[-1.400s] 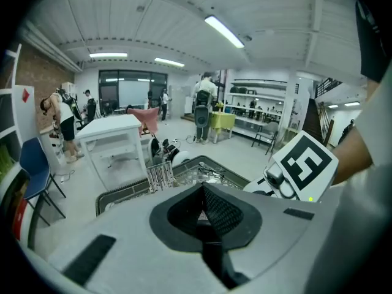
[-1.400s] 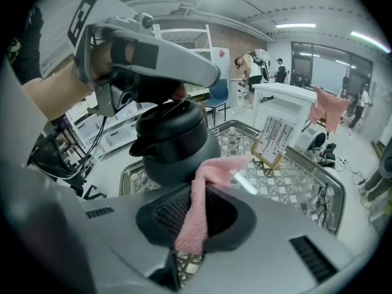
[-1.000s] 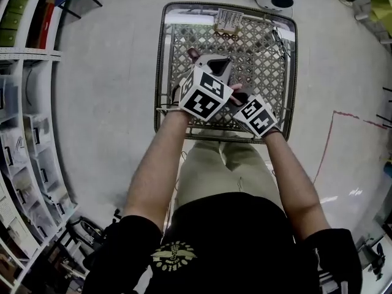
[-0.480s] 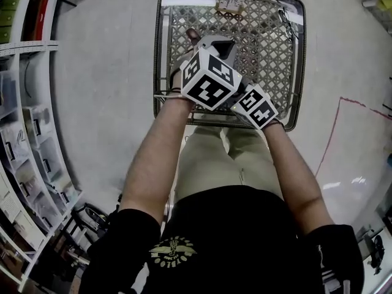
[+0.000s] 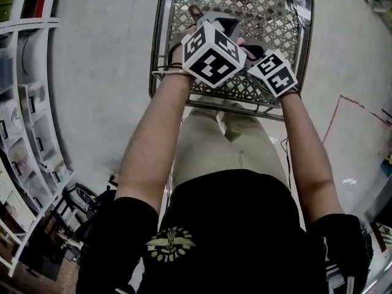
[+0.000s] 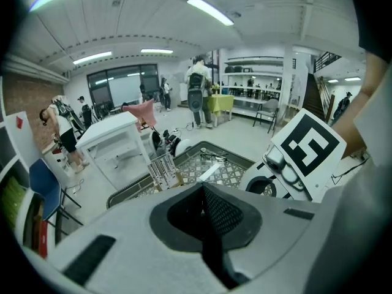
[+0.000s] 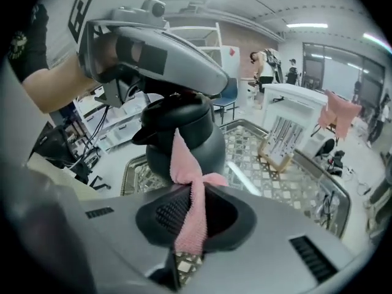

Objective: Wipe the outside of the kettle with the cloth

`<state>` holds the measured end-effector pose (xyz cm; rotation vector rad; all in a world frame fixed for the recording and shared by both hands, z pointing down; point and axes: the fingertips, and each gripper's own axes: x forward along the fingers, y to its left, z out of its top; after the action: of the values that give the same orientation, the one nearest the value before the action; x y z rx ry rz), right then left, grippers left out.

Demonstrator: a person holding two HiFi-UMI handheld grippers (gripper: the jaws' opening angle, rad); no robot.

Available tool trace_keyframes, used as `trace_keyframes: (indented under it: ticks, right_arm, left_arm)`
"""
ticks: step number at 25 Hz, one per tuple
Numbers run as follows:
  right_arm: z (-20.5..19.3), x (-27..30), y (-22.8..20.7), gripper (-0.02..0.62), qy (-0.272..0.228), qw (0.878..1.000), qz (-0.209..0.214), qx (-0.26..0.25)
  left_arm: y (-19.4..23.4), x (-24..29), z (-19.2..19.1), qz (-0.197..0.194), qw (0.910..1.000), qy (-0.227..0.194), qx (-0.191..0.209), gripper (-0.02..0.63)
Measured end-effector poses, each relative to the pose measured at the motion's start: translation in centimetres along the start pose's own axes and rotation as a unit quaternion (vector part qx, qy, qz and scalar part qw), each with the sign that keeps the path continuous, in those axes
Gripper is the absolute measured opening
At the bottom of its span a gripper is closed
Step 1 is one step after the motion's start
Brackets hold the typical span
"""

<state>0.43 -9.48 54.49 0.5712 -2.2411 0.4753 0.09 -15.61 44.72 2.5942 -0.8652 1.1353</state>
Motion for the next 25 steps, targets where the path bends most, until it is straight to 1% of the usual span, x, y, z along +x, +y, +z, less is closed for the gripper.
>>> trace_keyframes:
  ticks: [6, 10, 12, 14, 17, 20, 23, 25]
  right_arm:
    - [1.0, 0.9, -2.2, 0.044, 0.011, 0.997, 0.004, -0.073]
    - [2.1, 1.7, -3.7, 0.044, 0.015, 0.995, 0.004, -0.100]
    - [3.3, 1.8, -4.1, 0.044, 0.021, 0.993, 0.003, -0.112]
    - [4.5, 1.9, -4.3, 0.044, 0.025, 0.992, 0.003, -0.125]
    - [5.4, 2.2, -4.6, 0.044, 0.022, 0.991, 0.005, -0.135]
    - [4.4, 2.6, -4.5, 0.044, 0.029, 0.989, 0.013, -0.142]
    - [2.1, 2.5, -3.1, 0.044, 0.042, 0.988, 0.030, -0.149]
    - [1.0, 2.0, -1.7, 0.044, 0.040, 0.987, 0.041, -0.150]
  left_arm:
    - [0.1, 0.1, -0.6, 0.011, 0.9999, 0.010, 0.006, 0.006]
    - [0.2, 0.3, -0.7, 0.017, 0.9997, 0.017, 0.002, 0.006]
    - [0.8, -0.1, -0.4, 0.015, 0.9997, 0.015, -0.014, 0.006]
    - [1.6, -0.5, -0.2, 0.007, 0.9991, 0.014, -0.039, 0.006]
    - [2.8, -0.5, 0.2, 0.001, 0.9977, 0.020, -0.065, 0.006]
    - [3.2, 0.1, 0.1, 0.003, 0.9977, 0.022, -0.065, 0.006]
    - [2.9, 0.5, 0.1, 0.007, 0.9992, 0.016, -0.037, 0.006]
    - [2.8, 0.4, 0.1, 0.009, 0.9994, 0.008, -0.033, 0.006]
